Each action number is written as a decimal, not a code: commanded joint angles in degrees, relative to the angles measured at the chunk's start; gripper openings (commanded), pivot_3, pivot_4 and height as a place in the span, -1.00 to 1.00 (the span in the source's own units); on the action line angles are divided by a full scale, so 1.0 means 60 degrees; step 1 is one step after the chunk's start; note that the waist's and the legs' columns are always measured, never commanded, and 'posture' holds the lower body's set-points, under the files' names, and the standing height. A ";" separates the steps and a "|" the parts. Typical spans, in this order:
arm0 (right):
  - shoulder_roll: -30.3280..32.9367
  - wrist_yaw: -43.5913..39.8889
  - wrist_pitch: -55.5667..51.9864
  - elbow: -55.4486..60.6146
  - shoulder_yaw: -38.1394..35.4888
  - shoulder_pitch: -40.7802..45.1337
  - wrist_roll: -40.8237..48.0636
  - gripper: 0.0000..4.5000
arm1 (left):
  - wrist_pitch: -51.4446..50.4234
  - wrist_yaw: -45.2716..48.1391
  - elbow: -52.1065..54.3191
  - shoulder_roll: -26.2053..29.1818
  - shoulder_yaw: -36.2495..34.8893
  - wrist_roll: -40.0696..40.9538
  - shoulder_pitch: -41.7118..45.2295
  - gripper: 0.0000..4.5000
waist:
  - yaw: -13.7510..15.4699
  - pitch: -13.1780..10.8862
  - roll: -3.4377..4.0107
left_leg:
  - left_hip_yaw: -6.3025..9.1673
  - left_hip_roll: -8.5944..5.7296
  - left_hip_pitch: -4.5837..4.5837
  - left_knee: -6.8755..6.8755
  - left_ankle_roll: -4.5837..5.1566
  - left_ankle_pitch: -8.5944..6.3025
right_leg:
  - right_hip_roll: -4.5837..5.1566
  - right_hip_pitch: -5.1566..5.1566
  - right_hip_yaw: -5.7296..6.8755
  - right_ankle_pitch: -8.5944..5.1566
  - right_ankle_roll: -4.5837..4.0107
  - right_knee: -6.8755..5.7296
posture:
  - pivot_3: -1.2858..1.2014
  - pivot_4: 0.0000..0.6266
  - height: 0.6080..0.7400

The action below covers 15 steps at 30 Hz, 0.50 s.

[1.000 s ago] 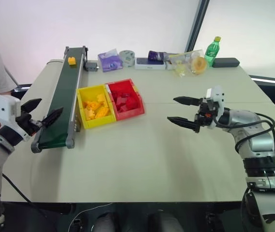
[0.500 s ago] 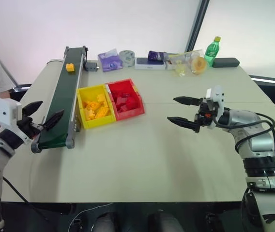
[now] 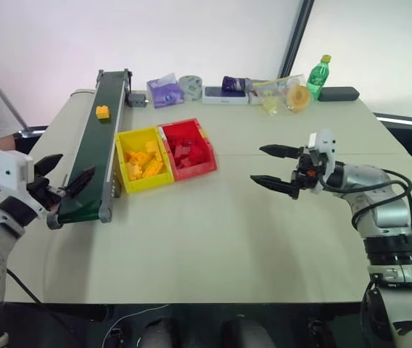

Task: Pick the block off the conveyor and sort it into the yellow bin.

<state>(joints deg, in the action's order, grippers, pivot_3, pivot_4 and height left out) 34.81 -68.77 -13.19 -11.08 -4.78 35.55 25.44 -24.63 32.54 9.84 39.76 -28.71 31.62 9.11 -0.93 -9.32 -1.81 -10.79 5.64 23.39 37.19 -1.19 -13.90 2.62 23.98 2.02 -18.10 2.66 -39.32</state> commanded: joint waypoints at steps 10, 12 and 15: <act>-0.0206 0.0072 0.0111 0.0500 0.0153 0.0269 0.0113 1.00 | -0.2633 -0.3464 -0.0622 -0.0148 0.1089 -0.1519 0.3034 0.99 | -0.0018 0.0000 -0.0001 | 0.0000 -0.0004 0.0001 0.0003 -0.0001 0.0001 | -0.0009 -0.0002 0.0000 0.0001 0.0002 -0.0001 | 0.03 -0.52 1.00; -0.0219 0.0091 0.0109 0.0520 0.0172 0.0267 0.0128 1.00 | -0.2851 -0.3616 -0.1019 -0.0102 0.1308 -0.1774 0.3431 0.99 | -0.0016 0.0000 0.0000 | 0.0000 -0.0004 0.0000 0.0002 -0.0001 0.0001 | -0.0012 0.0000 0.0000 0.0001 0.0002 -0.0001 | 0.03 -0.52 1.00; -0.0225 0.0118 0.0099 0.0562 0.0180 0.0231 0.0141 1.00 | -0.3018 -0.3818 -0.1548 -0.0166 0.1505 -0.2048 0.3907 0.99 | -0.0011 0.0000 -0.0001 | -0.0003 -0.0007 0.0001 0.0003 -0.0001 0.0001 | -0.0014 0.0002 0.0001 0.0001 0.0002 0.0000 | 0.03 -0.52 1.00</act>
<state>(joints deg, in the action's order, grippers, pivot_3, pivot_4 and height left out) 33.53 -68.16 -13.22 -10.19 -3.07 35.86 25.48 -42.81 10.55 1.00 38.07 -19.81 20.84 30.53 -0.99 -9.32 -1.81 -10.81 5.60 23.40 37.21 -1.20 -13.90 2.55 23.99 2.02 -18.09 2.67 -39.32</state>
